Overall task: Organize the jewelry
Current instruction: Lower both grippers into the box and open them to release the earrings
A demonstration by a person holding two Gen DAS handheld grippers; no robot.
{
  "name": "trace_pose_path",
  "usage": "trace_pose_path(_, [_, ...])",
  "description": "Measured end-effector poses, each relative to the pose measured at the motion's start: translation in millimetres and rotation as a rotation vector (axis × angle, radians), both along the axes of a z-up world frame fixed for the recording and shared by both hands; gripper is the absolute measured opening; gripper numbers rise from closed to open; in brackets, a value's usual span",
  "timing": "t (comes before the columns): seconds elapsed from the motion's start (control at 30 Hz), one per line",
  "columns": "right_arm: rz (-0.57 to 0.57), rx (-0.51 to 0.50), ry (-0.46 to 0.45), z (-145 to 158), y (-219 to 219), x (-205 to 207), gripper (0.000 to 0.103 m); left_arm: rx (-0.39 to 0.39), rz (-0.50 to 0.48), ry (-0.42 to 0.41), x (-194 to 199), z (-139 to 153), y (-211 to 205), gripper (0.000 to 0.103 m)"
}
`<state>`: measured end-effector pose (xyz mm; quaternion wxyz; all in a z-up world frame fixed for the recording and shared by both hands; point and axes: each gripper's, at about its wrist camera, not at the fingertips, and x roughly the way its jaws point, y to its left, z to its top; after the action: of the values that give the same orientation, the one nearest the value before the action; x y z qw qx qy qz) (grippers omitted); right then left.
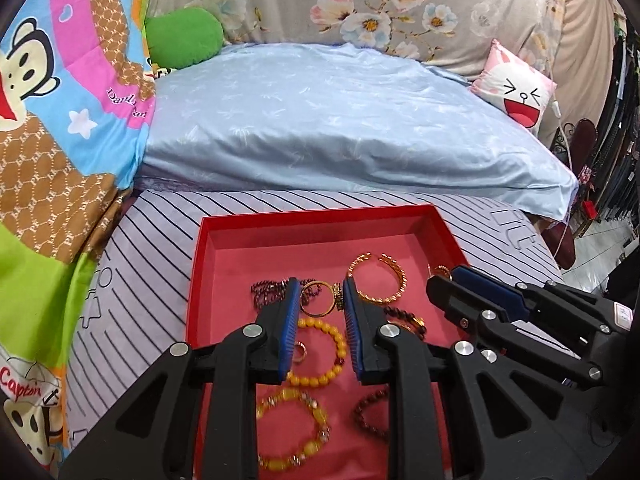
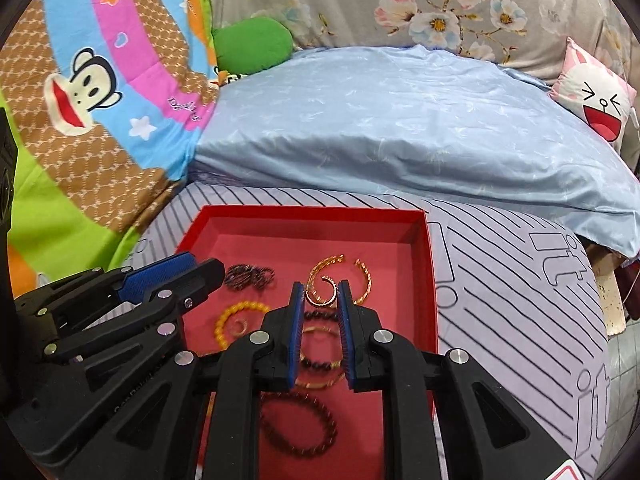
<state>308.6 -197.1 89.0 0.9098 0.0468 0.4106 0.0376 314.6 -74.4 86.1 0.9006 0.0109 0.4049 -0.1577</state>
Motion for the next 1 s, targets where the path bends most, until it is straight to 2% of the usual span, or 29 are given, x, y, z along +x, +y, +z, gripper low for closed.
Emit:
trace_pose_path(0.43, [-0.014,0.017,0.062,-30.1,1.3,29.6,0.016,0.025,0.016,0.046,30.9,-27.3,-0.7,0.021])
trace_pose_path(1.0, [-0.015,0.021,0.086,-36.9,1.3,32.3,0.017,0.045,0.032,0.073,35.9,-40.1,-1.1,0.025])
